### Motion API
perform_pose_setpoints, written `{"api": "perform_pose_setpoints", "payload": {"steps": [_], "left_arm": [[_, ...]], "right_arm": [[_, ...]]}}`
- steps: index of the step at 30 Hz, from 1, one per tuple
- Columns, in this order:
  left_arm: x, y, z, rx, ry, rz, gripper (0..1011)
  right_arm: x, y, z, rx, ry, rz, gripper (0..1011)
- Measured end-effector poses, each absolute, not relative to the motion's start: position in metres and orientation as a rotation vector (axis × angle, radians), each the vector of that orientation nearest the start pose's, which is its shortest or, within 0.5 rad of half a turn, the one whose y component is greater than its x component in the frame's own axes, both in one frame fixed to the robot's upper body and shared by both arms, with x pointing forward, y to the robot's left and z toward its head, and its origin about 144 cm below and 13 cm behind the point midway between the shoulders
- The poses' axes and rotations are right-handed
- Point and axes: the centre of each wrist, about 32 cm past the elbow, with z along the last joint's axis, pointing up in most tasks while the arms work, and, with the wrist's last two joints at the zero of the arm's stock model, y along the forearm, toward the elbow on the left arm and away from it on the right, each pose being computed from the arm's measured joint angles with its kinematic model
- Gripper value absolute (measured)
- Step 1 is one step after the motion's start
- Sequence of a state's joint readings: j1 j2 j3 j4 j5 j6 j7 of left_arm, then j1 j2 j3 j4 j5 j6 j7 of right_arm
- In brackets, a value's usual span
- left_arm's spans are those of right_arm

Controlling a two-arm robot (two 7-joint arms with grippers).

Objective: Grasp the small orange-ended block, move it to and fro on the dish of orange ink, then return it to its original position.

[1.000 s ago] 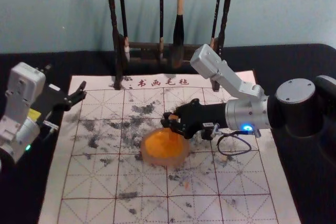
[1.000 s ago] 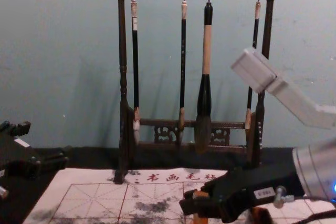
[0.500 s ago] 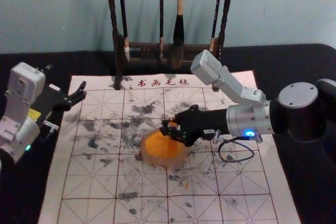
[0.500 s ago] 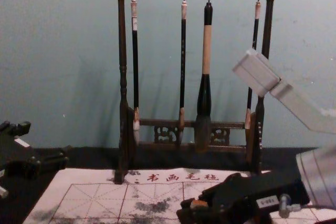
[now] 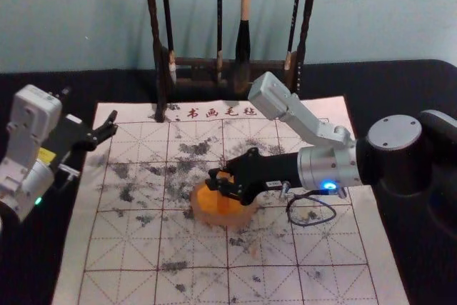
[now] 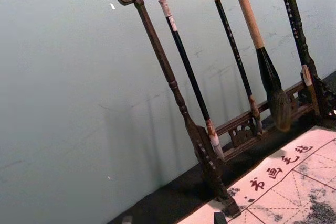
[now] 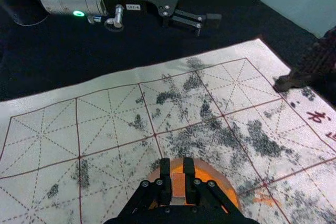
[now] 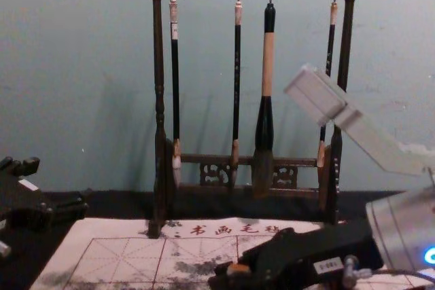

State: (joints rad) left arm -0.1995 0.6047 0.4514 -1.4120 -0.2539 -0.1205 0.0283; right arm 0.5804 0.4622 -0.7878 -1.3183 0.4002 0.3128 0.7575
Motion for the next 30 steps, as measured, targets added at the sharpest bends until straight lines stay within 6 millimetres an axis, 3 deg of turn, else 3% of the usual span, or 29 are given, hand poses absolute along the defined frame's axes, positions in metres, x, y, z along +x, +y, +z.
{"api": "perform_pose_setpoints", "payload": {"steps": [30], "left_arm": [[0.489,0.310,1.140,0.304,-0.285,1.248,1001]], "right_arm": [[0.577,-0.182,1.192,-0.467,0.108,-0.361,130]]}}
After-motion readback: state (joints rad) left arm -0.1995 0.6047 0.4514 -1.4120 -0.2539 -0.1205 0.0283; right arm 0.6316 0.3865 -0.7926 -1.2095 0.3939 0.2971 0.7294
